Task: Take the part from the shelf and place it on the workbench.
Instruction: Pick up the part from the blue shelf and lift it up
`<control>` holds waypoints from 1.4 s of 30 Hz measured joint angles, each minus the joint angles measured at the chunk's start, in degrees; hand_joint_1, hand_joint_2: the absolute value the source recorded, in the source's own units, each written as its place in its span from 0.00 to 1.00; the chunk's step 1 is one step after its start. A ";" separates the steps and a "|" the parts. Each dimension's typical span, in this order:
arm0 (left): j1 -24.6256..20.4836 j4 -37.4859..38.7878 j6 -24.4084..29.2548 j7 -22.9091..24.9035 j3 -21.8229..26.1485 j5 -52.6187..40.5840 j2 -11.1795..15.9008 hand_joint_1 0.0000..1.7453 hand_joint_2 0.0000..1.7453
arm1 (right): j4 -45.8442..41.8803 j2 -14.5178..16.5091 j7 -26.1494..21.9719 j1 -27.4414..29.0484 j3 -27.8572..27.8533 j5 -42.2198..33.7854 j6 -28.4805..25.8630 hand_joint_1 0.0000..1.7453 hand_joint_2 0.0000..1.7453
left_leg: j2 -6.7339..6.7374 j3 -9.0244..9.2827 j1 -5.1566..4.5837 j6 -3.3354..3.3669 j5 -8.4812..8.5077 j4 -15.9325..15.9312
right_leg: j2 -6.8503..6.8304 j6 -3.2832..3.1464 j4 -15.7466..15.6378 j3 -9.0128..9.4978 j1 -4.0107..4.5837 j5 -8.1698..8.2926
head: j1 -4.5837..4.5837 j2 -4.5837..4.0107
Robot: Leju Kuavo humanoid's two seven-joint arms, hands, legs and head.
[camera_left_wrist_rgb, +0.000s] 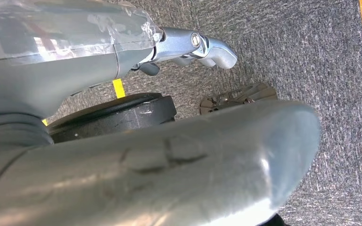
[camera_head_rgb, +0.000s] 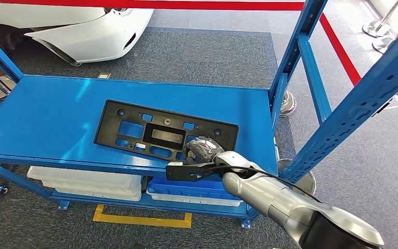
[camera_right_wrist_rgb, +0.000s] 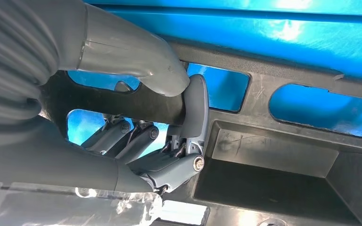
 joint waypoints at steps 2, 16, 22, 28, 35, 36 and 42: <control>0.01 0.00 -0.02 -0.03 0.02 0.01 -0.01 0.00 0.00 | 0.00 -0.05 0.01 -0.01 -0.01 0.07 0.01 0.75 1.00 | 0.00 0.00 0.00 0.00 0.00 0.00 | 0.00 0.00 0.00 0.00 0.00 0.00 | 0.01 0.00; 0.22 0.00 -0.66 -0.25 0.06 -0.09 -0.02 0.00 0.00 | -0.07 -0.75 0.19 -0.32 -1.82 -0.52 0.84 0.00 1.00 | -0.01 0.05 -0.01 0.00 0.00 -0.01 | -0.01 -0.01 0.00 0.08 0.00 0.02 | 0.12 0.00; 0.21 0.00 -0.66 -0.24 0.06 -0.24 -0.02 0.00 0.00 | -0.07 -0.77 0.03 -0.34 -2.38 -1.02 1.12 0.00 1.00 | -0.01 0.04 0.00 0.00 0.00 -0.01 | -0.01 -0.01 0.00 0.07 0.00 0.02 | 0.04 0.00; 0.21 0.00 -0.66 -0.24 0.05 -0.33 -0.02 0.00 0.00 | -0.07 -0.79 -0.09 -0.33 -2.48 -1.51 1.24 0.49 1.00 | -0.01 0.04 0.00 -0.01 0.00 -0.02 | -0.01 -0.02 0.00 0.06 0.01 0.01 | 0.00 0.00; 0.17 0.00 -0.60 -0.24 0.06 -0.37 -0.03 0.00 0.00 | -0.07 -0.85 -0.81 -0.33 -2.56 -2.41 2.02 1.00 1.00 | 0.00 0.06 0.00 -0.01 0.00 -0.04 | 0.00 -0.02 0.00 0.06 0.01 0.01 | 0.01 0.00; 0.18 0.00 -0.56 -0.24 0.06 -0.33 -0.04 0.00 0.00 | -0.07 -0.86 -0.84 -0.32 -2.57 -2.43 2.06 1.00 1.00 | 0.00 0.05 0.00 -0.01 0.00 -0.04 | 0.00 -0.02 0.00 0.06 0.01 0.01 | 0.02 0.00; 0.19 0.00 -0.42 -0.24 0.06 -0.27 -0.07 0.00 0.00 | -0.07 -0.87 -0.99 -0.27 -2.77 -2.70 2.12 1.00 1.00 | -0.01 0.05 -0.01 -0.01 0.01 -0.04 | 0.00 -0.01 0.00 0.07 0.00 0.02 | 0.04 0.00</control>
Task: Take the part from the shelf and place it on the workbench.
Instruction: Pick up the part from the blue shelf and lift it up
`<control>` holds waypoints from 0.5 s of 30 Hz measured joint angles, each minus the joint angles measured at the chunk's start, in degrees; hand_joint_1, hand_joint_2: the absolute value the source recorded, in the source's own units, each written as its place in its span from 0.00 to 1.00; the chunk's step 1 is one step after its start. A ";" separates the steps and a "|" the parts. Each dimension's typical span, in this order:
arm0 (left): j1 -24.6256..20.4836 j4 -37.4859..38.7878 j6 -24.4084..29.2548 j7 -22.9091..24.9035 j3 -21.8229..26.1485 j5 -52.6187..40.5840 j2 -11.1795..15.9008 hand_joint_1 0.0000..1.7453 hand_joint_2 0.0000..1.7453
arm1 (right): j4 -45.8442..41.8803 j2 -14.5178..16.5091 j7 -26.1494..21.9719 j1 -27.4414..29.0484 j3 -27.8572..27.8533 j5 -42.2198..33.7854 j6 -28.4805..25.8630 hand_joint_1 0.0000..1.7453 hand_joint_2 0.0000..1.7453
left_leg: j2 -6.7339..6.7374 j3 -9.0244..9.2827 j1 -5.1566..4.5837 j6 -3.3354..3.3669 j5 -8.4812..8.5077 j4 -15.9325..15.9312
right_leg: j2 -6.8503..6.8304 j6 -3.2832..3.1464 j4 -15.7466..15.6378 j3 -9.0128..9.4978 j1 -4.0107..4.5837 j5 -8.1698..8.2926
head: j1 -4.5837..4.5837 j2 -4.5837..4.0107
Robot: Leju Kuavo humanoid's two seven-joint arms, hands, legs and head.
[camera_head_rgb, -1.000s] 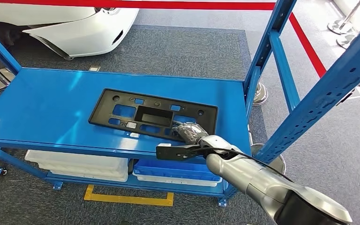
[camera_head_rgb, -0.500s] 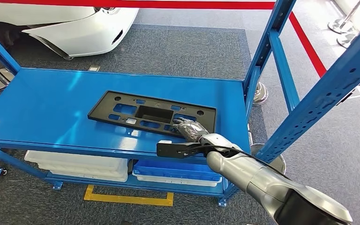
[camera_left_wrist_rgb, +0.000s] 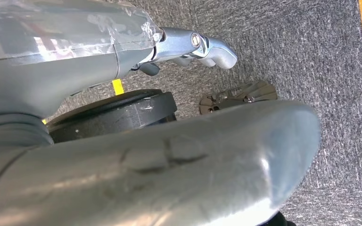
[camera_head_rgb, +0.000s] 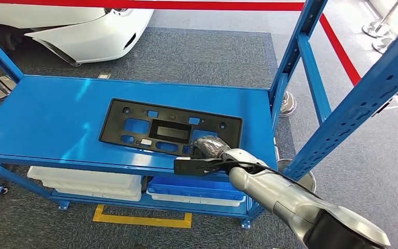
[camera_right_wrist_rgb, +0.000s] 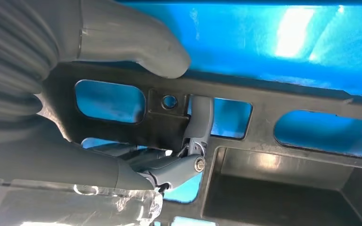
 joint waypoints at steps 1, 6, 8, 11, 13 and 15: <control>0.00 0.00 0.01 0.00 0.00 0.01 0.00 0.00 0.00 | 0.00 0.00 -0.01 0.00 -0.09 -0.03 0.01 1.00 1.00 | 0.00 0.00 0.00 0.00 0.00 0.00 | 0.00 0.00 0.00 0.00 0.00 0.00 | 0.01 0.00; -0.01 0.00 0.01 -0.02 0.01 -0.01 -0.01 0.00 0.00 | 0.00 -0.02 -0.05 0.00 -0.52 -0.03 0.10 1.00 1.00 | 0.00 0.00 -0.01 0.00 0.00 0.00 | 0.00 0.00 0.00 0.00 0.00 0.00 | 0.01 0.00; -0.01 0.00 0.01 -0.07 0.02 -0.01 -0.02 0.00 0.00 | 0.00 -0.02 -0.02 0.00 -0.55 0.12 0.10 1.00 1.00 | 0.00 0.00 0.00 0.00 0.00 0.00 | 0.00 0.00 0.00 0.00 0.00 0.00 | -0.01 0.00; -0.01 0.00 0.02 -0.14 0.02 -0.02 -0.04 0.00 0.00 | 0.00 -0.04 0.16 0.00 -0.55 0.40 0.00 1.00 1.00 | 0.00 0.00 0.00 0.00 0.00 0.00 | 0.00 0.00 0.00 -0.01 0.00 0.00 | -0.04 0.00; -0.01 0.00 0.03 -0.17 0.02 -0.07 -0.06 0.00 0.00 | 0.00 -0.10 0.35 0.00 -0.55 0.50 -0.09 1.00 1.00 | 0.00 0.00 0.00 0.00 0.00 0.00 | 0.00 0.00 0.00 -0.01 0.00 0.00 | -0.05 0.00; -0.01 0.00 0.03 -0.17 0.02 -0.16 -0.07 0.00 0.00 | -0.01 -0.21 0.49 0.00 -0.56 0.58 -0.17 1.00 1.00 | 0.00 0.00 0.01 0.00 0.00 -0.01 | 0.00 0.00 0.00 -0.01 0.00 0.00 | -0.06 0.00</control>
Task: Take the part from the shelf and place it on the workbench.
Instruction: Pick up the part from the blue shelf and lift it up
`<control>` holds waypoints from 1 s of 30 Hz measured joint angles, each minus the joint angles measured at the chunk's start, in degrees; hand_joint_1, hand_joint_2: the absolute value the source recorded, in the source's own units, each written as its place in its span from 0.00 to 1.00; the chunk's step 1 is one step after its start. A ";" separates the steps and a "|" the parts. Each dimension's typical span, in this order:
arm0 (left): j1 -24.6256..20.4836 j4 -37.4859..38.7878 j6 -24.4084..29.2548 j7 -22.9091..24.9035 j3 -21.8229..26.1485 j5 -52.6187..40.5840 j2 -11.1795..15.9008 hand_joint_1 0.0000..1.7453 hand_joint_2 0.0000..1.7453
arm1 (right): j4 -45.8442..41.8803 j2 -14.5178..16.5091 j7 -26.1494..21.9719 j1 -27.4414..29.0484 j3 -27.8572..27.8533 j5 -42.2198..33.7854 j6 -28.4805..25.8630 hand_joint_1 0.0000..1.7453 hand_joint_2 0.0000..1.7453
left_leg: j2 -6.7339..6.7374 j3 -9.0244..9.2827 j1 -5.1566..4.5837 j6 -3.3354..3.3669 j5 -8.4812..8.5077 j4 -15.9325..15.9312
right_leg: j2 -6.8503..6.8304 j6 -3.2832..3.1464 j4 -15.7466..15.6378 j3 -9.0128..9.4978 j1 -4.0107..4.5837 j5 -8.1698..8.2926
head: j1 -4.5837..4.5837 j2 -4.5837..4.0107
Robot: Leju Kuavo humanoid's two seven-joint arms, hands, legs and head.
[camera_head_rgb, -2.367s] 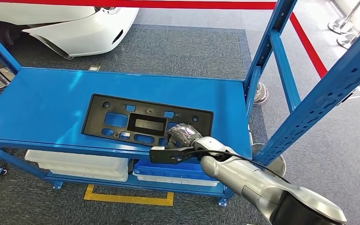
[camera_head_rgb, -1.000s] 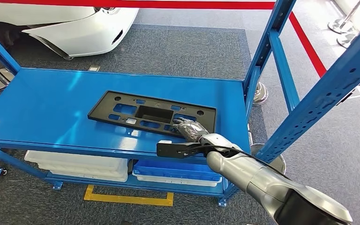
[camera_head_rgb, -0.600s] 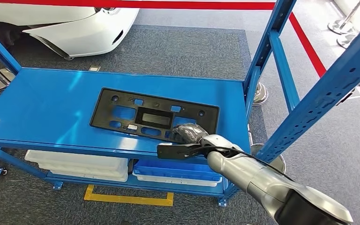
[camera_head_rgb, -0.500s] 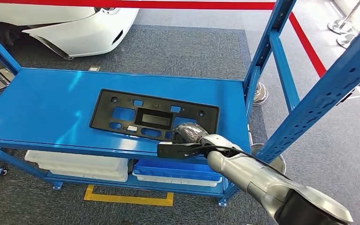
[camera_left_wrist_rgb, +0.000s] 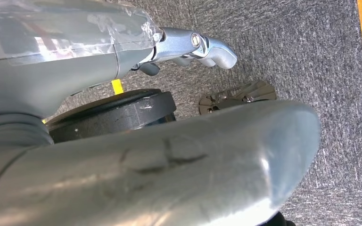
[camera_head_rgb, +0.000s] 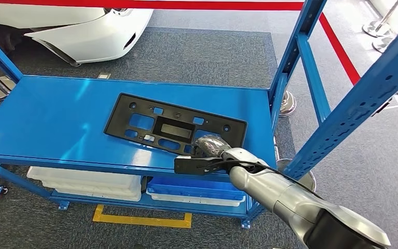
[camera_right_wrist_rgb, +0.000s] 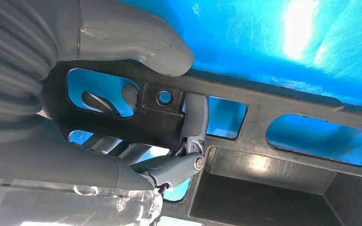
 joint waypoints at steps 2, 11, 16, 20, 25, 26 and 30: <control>0.00 0.00 0.00 0.00 0.00 -0.07 0.00 0.00 0.00 | -0.05 -0.12 0.09 0.00 -0.01 0.05 -0.13 1.00 1.00 | 0.00 0.00 0.00 0.00 0.00 0.00 | 0.00 0.00 0.00 0.00 0.00 0.00 | 0.01 0.00; 0.05 0.00 0.60 -0.94 0.10 -0.24 -0.02 0.00 0.00 | -2.95 -1.24 -2.67 1.41 -2.29 -6.04 -3.82 1.00 1.00 | 0.00 -0.05 -0.02 0.00 0.00 0.00 | 0.00 0.00 0.00 -0.04 -0.01 0.01 | 0.09 0.00; 0.25 0.00 4.38 -6.46 1.37 1.64 -0.06 0.00 0.00 | -9.05 -2.06 -8.08 4.36 -5.71 -15.82 -7.49 1.00 1.00 | -0.01 -0.10 -0.02 0.00 0.00 0.00 | -0.07 0.00 0.00 -0.07 -0.01 0.01 | 0.09 0.00; 1.03 -0.15 8.58 -13.70 4.12 5.16 -0.06 0.00 0.00 | -20.33 -3.01 -12.38 9.08 -11.14 -28.21 -11.40 1.00 1.00 | -0.02 -0.11 -0.01 -0.01 -0.02 -0.01 | -0.12 -0.01 0.00 -0.10 -0.01 -0.02 | 0.04 0.00; 2.13 -0.66 9.90 -15.96 6.98 6.24 -0.04 0.00 0.00 | -33.97 -4.61 -14.72 13.78 -17.63 -34.97 -12.24 1.00 1.00 | 0.00 -0.12 -0.02 -0.01 -0.04 -0.06 | -0.12 -0.03 -0.01 -0.15 -0.01 -0.05 | 0.01 0.00; 2.16 -0.76 10.00 -15.98 7.35 6.27 -0.04 0.00 0.00 | -35.80 -4.86 -14.80 14.34 -18.42 -35.15 -12.23 1.00 1.00 | 0.00 -0.12 -0.02 -0.02 -0.04 -0.06 | -0.12 -0.03 -0.01 -0.15 -0.01 -0.05 | 0.01 0.00; 2.28 -1.14 10.21 -16.00 8.48 6.33 -0.04 0.00 0.00 | -41.35 -5.72 -15.08 15.81 -20.84 -35.55 -12.18 1.00 1.00 | 0.00 -0.11 -0.02 -0.02 -0.03 -0.08 | -0.13 -0.03 -0.01 -0.15 0.00 -0.05 | 0.01 0.00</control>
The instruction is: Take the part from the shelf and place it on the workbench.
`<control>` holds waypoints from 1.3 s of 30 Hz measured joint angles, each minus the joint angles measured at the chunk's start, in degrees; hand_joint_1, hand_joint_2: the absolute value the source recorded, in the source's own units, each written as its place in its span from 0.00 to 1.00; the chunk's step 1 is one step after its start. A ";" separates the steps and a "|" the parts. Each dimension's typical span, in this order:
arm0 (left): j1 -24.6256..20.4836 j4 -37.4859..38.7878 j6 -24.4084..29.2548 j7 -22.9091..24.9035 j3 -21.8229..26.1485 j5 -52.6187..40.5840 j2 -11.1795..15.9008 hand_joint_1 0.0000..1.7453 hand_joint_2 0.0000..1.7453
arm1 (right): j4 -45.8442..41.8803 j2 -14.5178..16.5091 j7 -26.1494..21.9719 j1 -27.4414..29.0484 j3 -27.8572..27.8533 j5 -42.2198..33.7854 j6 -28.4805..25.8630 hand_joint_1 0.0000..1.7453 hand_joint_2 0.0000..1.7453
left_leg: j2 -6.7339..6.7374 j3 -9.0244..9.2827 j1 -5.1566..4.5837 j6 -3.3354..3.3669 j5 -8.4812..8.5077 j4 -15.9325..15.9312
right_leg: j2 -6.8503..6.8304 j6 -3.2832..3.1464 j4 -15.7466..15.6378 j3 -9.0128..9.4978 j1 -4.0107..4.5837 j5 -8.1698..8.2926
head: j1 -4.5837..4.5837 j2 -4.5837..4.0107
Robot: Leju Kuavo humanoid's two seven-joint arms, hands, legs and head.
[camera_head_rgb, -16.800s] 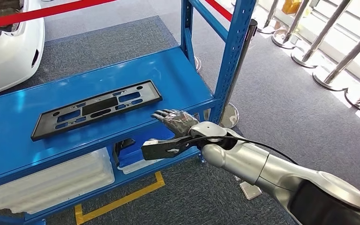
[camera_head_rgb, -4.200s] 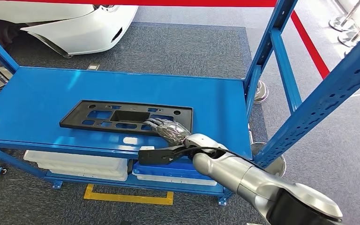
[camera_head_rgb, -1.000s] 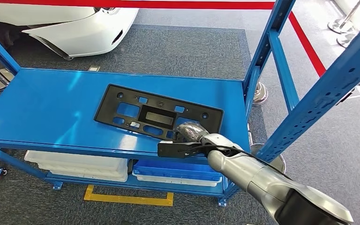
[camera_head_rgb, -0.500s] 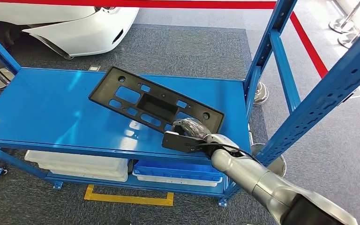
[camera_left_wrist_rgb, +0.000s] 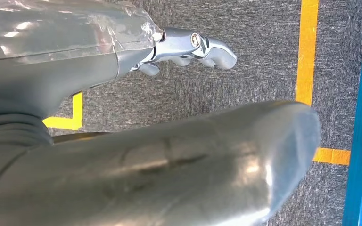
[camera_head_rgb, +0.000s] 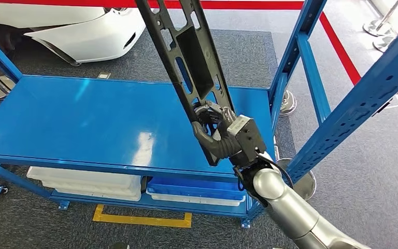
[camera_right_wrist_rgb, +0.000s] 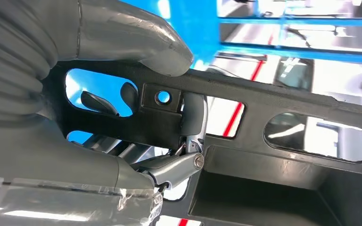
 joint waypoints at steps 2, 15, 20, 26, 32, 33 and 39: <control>0.08 -0.21 0.07 -0.05 0.30 0.15 0.01 0.00 0.00 | -1.76 -0.33 -0.41 0.35 -0.78 -0.25 0.12 1.00 1.00 | 0.00 0.00 0.00 0.00 0.00 0.00 | 0.00 0.00 0.00 0.00 0.00 0.00 | -0.01 0.00; 0.53 -1.61 1.63 -0.63 1.46 1.97 0.01 0.00 0.00 | -6.80 -1.47 -2.89 2.13 -2.51 -4.10 2.28 1.00 1.00 | 0.00 -0.01 -0.02 0.00 0.00 0.00 | 0.00 0.00 0.00 0.00 -0.01 0.00 | 0.02 0.00; 0.53 -2.10 2.87 -0.69 1.47 3.08 0.03 0.00 0.50 | -7.49 -1.57 -1.64 2.84 -2.02 -4.94 6.59 1.00 1.00 | -0.01 -0.02 -0.03 0.00 0.00 -0.02 | -0.02 0.00 0.00 0.01 0.00 0.00 | 0.02 0.00; 0.50 -2.67 3.17 -0.73 1.47 3.09 0.14 0.00 1.00 | -8.98 -1.25 0.42 4.03 1.23 -3.52 11.71 1.00 1.00 | -0.02 -0.03 -0.04 -0.01 0.00 -0.04 | -0.04 -0.01 0.00 0.00 0.01 -0.01 | -0.01 0.00; 0.52 -3.68 3.21 -1.22 1.47 2.03 0.41 0.00 1.00 | -12.05 -0.66 3.40 5.86 5.92 -0.38 15.98 1.00 1.00 | -0.03 -0.03 -0.04 -0.01 0.00 -0.07 | -0.05 -0.05 0.00 0.00 0.01 -0.05 | -0.03 0.00; 0.52 -3.77 3.22 -1.31 1.47 1.96 0.42 0.00 1.00 | -12.43 -0.62 3.57 6.03 6.54 -0.17 16.20 1.00 1.00 | -0.03 -0.03 -0.03 -0.01 0.00 -0.07 | -0.05 -0.05 0.00 0.00 0.01 -0.05 | -0.04 0.00; 0.53 -4.04 3.23 -2.53 1.47 2.32 0.46 0.00 1.00 | -13.79 -0.40 3.64 6.16 9.35 -0.17 17.31 1.00 1.00 | -0.04 -0.03 -0.04 -0.01 0.00 -0.09 | -0.06 -0.05 0.00 0.01 0.00 -0.05 | 0.04 0.00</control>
